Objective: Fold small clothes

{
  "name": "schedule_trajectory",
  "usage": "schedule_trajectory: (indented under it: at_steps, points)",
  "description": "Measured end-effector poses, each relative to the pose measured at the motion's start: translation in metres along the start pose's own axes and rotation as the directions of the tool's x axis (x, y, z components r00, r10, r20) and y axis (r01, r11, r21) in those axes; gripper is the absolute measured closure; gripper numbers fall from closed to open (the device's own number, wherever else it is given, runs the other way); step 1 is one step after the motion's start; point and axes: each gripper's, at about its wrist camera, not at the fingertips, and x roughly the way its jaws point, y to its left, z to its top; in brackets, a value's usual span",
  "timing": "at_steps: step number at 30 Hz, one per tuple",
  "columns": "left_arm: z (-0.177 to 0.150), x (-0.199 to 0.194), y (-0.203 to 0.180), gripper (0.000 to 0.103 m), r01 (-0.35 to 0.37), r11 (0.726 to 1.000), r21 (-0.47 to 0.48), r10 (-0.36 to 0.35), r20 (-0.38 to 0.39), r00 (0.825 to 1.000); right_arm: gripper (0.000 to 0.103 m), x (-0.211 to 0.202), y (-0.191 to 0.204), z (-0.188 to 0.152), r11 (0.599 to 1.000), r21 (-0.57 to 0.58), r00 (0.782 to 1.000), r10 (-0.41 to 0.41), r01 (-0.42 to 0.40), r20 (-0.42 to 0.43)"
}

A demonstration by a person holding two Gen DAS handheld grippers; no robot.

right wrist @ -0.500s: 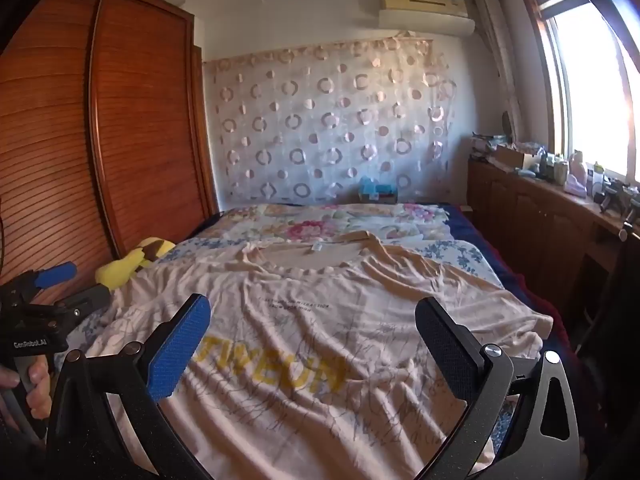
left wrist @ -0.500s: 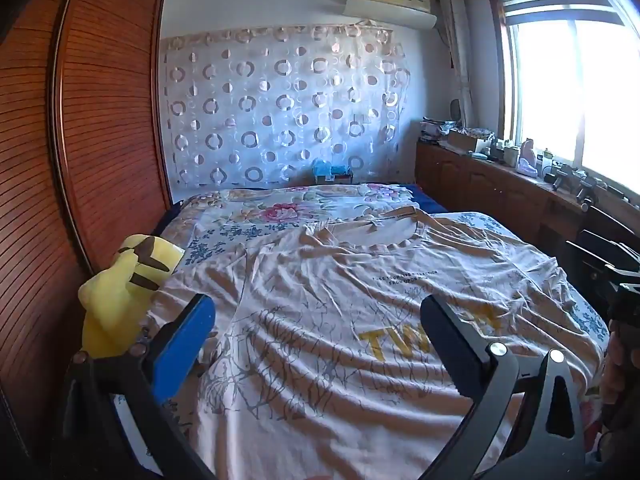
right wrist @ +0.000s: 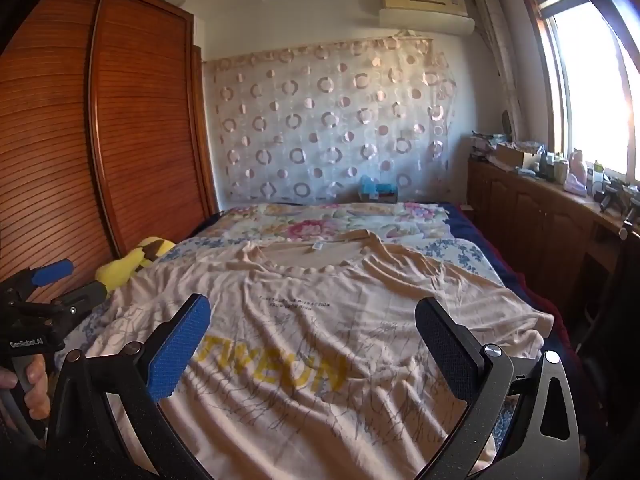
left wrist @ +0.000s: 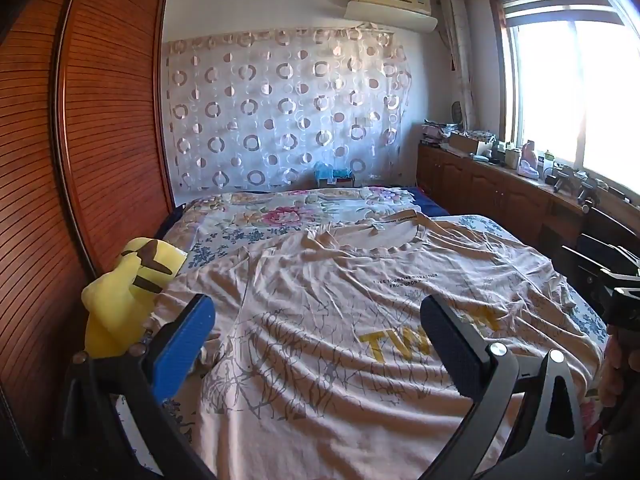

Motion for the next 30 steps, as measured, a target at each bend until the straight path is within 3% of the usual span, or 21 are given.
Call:
schedule_trajectory:
  at_steps: [30]
  points:
    - [0.008, -0.019, -0.001, 0.0, -0.006, 1.0, 0.011, 0.006, 0.033, 0.999, 0.0, 0.001, 0.001, -0.001, 1.0, -0.001, 1.0, -0.002, 0.002, 0.0]
